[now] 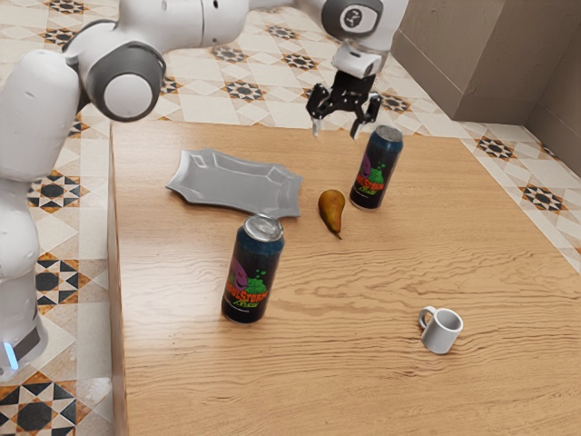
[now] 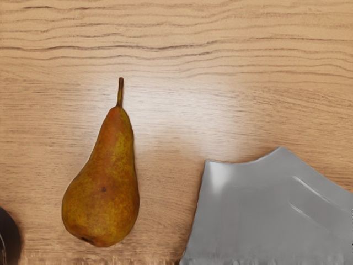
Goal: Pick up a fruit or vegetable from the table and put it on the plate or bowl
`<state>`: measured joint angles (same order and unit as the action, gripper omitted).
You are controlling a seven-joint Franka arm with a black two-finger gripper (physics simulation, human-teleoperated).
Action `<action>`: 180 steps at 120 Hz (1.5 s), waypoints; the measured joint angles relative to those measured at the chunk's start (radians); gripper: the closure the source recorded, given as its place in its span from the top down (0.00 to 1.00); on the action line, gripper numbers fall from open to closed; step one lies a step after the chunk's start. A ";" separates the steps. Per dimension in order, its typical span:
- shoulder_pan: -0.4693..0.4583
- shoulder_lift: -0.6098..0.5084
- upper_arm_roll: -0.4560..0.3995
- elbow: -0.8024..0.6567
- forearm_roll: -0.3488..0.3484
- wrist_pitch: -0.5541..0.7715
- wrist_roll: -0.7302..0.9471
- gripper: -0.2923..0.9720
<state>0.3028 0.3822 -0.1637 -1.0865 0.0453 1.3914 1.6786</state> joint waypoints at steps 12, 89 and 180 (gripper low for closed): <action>0.018 0.015 -0.001 -0.002 -0.001 0.006 -0.002 0.77; 0.009 0.118 -0.045 -0.003 -0.006 0.074 0.155 0.77; -0.065 0.219 -0.043 -0.006 0.178 0.189 0.251 0.77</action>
<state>0.2375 0.6008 -0.2069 -1.0928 0.2238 1.5808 1.9297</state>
